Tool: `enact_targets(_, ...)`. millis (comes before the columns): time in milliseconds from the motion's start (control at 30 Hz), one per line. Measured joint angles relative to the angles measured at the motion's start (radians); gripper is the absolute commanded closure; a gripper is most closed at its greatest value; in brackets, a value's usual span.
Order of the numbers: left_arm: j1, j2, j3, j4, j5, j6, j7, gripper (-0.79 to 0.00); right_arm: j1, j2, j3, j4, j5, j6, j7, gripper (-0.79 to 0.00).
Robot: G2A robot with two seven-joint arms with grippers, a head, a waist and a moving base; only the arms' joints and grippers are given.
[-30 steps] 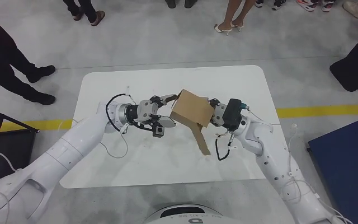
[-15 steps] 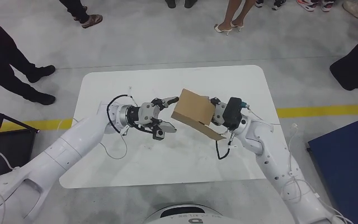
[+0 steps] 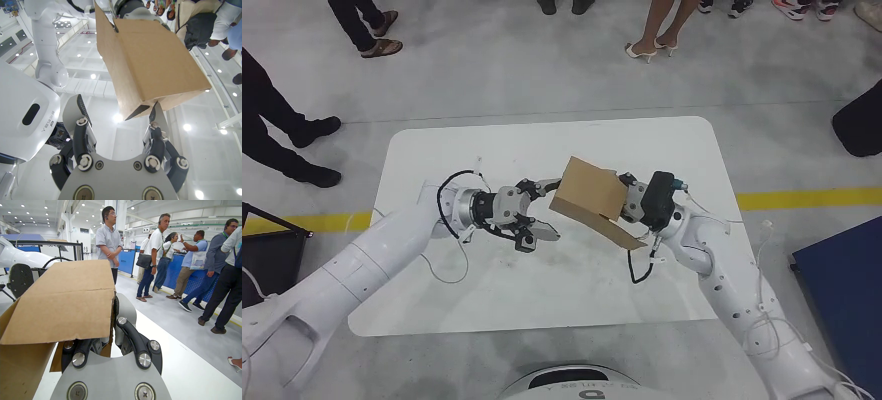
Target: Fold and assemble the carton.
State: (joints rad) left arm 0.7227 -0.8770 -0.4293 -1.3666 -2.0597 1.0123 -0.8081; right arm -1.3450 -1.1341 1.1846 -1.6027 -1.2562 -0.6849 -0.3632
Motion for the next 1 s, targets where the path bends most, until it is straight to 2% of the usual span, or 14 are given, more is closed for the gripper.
enact_targets(200, -0.009, -0.004, 0.009, 0.004, 0.002, 0.0, 0.0, -0.622, 0.004, -0.001, -0.004, 0.005, 0.004, -0.002, 0.004, 0.0)
enact_targets(567, 0.006, 0.001, -0.029, 0.017, -0.001, 0.0, 0.0, -0.72, 0.007, -0.002, -0.005, 0.007, 0.006, -0.003, 0.007, 0.0)
enact_targets(733, 0.031, 0.009, -0.071, 0.006, -0.004, 0.0, 0.0, -0.702, 0.01, -0.003, -0.006, 0.007, 0.006, -0.005, 0.009, 0.0)
enact_targets(1000, 0.052, 0.007, -0.069, 0.003, 0.031, 0.0, 0.0, -0.68, 0.018, -0.003, -0.009, 0.002, 0.005, -0.012, 0.024, 0.0)
